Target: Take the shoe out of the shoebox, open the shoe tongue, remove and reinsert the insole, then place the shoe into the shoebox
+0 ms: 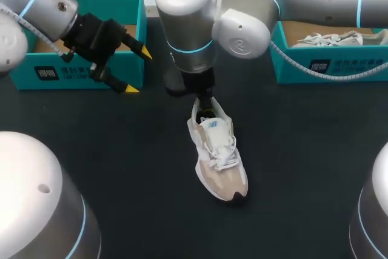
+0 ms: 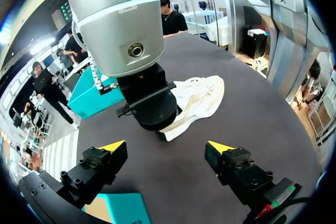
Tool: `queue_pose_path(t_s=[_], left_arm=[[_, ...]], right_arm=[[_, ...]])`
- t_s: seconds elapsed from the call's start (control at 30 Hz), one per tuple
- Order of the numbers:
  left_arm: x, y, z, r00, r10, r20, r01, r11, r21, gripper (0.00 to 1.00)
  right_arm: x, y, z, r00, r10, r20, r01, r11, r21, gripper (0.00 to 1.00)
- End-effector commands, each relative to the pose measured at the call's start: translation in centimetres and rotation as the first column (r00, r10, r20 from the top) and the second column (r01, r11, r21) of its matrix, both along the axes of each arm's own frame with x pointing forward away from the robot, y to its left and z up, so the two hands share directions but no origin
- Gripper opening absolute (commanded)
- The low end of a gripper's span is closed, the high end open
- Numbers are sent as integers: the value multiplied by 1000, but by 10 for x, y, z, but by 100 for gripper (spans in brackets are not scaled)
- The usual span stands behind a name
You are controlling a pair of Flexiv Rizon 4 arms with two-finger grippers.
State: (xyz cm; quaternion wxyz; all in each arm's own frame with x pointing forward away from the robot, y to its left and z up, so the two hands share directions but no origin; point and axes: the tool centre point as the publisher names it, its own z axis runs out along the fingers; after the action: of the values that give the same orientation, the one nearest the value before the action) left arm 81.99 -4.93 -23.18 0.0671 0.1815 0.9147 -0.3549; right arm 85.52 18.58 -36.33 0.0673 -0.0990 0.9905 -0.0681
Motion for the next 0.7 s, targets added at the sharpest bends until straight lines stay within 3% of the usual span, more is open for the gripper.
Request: queue_pose_path(t_s=[0.03, 0.27, 0.4, 0.57, 0.7], left_arm=[[0, 0, 0, 1000, 0, 0, 0, 1000, 2, 100], [0, 0, 0, 1000, 0, 0, 0, 1000, 2, 100], [0, 0, 0, 1000, 0, 0, 0, 1000, 2, 100], [0, 0, 0, 1000, 0, 0, 0, 1000, 2, 100], [0, 0, 0, 1000, 0, 0, 0, 1000, 2, 100]], right_arm=[[1, 2, -9, 1000, -21, -2, 21, 1000, -21, 0], [0, -6, 6, 993, -116, 25, 116, 993, -9, 0], [-2, -15, 44, 990, -142, 22, 143, 990, -6, 0], [0, -23, 104, 997, -74, -20, 75, 996, 52, 0], [4, -35, 145, 994, -104, 21, 102, 991, 81, 0]])
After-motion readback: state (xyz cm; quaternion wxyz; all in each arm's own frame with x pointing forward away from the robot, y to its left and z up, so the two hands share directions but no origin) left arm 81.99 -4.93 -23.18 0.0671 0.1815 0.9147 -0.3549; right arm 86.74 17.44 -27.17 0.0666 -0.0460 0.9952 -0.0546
